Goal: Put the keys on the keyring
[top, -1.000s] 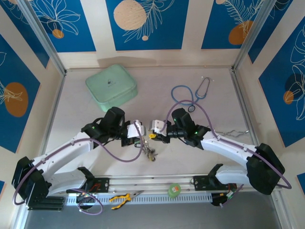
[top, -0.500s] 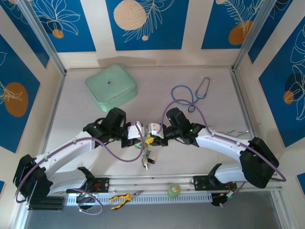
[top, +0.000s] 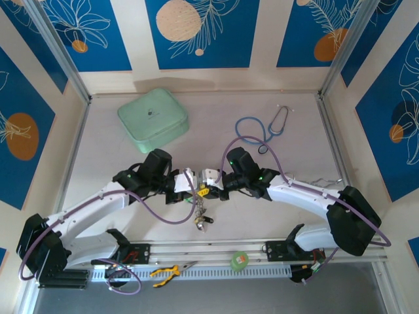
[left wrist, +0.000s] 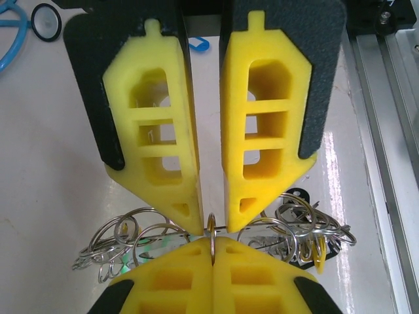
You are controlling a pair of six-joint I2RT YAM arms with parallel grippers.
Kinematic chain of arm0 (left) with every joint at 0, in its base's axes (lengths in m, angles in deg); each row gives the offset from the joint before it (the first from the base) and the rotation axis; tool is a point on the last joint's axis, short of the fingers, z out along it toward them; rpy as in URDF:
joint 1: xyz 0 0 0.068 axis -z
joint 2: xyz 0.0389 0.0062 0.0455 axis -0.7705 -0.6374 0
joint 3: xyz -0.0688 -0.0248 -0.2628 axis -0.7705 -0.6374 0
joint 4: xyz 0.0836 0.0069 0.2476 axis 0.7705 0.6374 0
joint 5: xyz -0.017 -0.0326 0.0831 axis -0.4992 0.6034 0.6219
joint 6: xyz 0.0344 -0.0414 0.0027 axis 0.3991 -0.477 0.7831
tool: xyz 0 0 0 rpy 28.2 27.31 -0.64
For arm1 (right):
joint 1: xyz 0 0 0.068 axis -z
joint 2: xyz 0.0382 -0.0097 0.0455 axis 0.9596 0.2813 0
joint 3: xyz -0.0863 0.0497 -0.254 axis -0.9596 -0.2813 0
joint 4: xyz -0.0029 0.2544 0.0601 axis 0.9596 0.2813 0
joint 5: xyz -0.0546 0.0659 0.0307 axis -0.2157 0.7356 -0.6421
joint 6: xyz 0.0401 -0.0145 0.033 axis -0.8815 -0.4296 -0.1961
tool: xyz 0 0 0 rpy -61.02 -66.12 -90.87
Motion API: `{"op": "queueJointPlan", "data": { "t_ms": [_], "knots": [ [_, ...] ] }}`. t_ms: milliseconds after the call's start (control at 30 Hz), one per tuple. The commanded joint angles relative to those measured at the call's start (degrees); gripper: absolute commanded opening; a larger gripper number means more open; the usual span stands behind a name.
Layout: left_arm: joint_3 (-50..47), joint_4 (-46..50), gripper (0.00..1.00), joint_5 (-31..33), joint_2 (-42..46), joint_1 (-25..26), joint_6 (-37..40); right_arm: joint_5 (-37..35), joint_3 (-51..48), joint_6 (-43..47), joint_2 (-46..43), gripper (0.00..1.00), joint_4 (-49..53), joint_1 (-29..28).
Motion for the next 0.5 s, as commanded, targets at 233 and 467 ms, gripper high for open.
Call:
{"op": "queueJointPlan", "data": {
  "t_ms": [233, 467],
  "knots": [
    [-0.82, -5.17, 0.0, -4.27, 1.07, 0.31, -1.63, -0.98, 1.82, -0.65, 2.52, 0.06, -0.43, -1.7],
    [-2.87, -6.34, 0.38, -2.5, 1.6, -1.24, -3.05, -0.38, -0.06, -1.29, 1.84, 0.0, -1.22, -1.35]
  ]
}}
